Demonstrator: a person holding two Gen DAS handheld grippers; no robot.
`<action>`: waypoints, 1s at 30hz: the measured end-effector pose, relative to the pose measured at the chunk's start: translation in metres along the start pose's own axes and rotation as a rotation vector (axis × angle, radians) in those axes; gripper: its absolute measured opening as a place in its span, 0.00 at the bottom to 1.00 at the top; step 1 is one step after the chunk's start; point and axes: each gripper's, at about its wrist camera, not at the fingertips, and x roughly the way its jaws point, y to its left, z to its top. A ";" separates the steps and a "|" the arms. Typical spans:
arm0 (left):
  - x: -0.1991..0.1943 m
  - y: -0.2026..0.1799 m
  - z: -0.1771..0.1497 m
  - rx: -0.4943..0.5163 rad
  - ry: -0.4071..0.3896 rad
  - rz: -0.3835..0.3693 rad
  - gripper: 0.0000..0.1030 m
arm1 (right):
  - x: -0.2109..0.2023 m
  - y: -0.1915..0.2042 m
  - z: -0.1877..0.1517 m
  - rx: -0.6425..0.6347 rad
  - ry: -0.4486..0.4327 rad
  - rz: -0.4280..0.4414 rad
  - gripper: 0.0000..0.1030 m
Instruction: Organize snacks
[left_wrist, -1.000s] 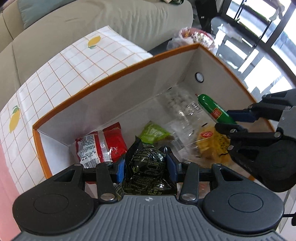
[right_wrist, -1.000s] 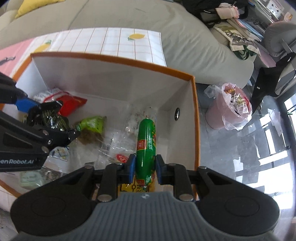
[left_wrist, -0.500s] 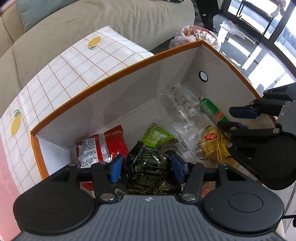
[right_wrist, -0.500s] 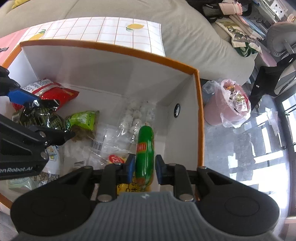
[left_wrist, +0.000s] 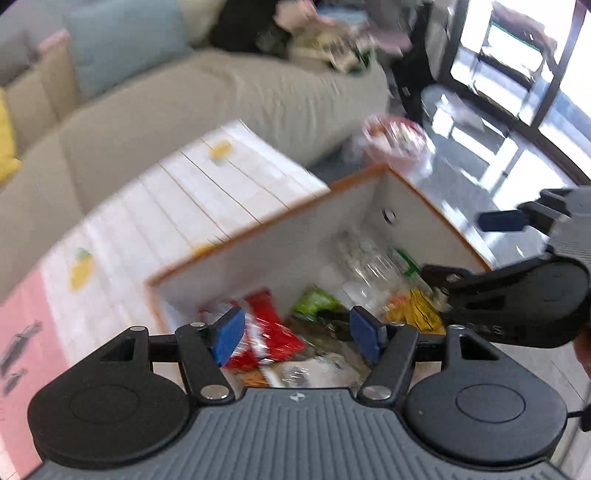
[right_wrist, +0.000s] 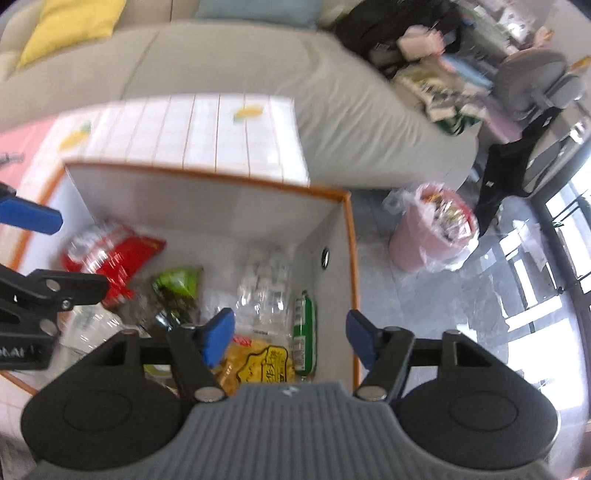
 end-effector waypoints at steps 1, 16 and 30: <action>-0.011 0.001 -0.002 0.004 -0.030 0.034 0.75 | -0.014 0.000 -0.001 0.025 -0.036 0.004 0.74; -0.170 0.020 -0.079 -0.090 -0.386 0.194 0.75 | -0.175 0.045 -0.059 0.252 -0.422 0.124 0.91; -0.197 0.017 -0.162 -0.226 -0.421 0.259 0.82 | -0.218 0.107 -0.131 0.222 -0.502 0.030 0.95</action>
